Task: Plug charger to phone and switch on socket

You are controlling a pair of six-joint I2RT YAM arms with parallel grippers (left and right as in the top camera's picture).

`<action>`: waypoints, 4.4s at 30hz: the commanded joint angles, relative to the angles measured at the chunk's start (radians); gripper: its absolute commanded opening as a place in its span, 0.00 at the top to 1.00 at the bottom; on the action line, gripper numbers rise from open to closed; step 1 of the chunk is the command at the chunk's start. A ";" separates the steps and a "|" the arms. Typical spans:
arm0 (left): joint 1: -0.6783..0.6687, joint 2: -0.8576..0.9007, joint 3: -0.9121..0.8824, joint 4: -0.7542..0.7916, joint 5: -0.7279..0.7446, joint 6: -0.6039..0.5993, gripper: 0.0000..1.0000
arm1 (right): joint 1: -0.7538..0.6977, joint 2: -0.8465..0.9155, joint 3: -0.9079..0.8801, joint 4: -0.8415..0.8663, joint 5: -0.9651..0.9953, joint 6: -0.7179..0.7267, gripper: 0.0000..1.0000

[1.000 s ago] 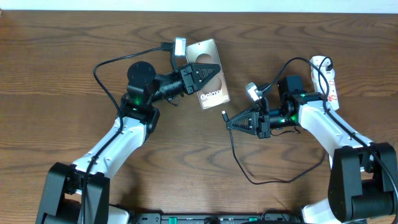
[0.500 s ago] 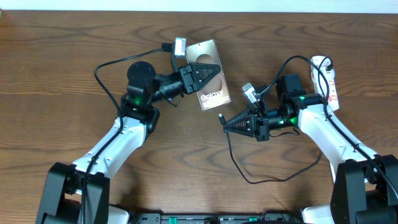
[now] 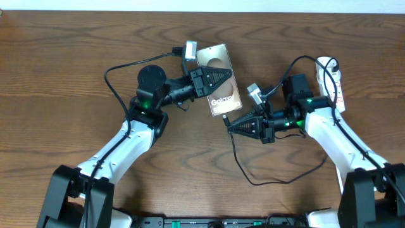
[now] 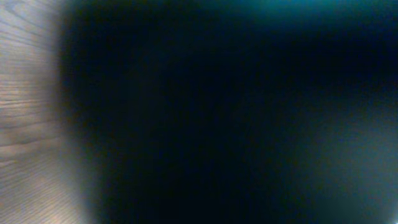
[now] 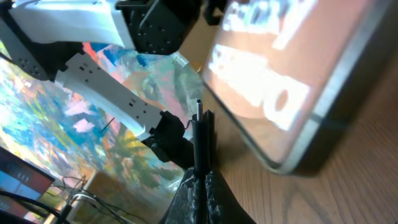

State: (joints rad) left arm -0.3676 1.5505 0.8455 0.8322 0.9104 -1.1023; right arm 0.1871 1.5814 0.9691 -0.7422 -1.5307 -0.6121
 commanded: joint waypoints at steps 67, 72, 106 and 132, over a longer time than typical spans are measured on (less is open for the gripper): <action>-0.027 -0.008 0.017 0.027 -0.064 -0.151 0.92 | -0.076 -0.039 -0.003 0.003 -0.031 0.050 0.99; -0.027 -0.008 0.017 0.027 -0.068 -0.129 0.93 | -0.076 -0.039 -0.003 0.003 -0.031 0.050 0.99; -0.039 -0.008 0.017 0.026 -0.081 -0.167 0.93 | -0.076 -0.039 -0.003 0.005 -0.031 0.053 0.99; -0.043 -0.008 0.017 0.027 0.008 -0.050 0.92 | -0.076 -0.039 -0.003 0.080 -0.030 0.254 0.99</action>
State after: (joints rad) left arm -0.4019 1.5505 0.8455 0.8467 0.8360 -1.1847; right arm 0.1143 1.5566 0.9646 -0.6880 -1.5253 -0.4156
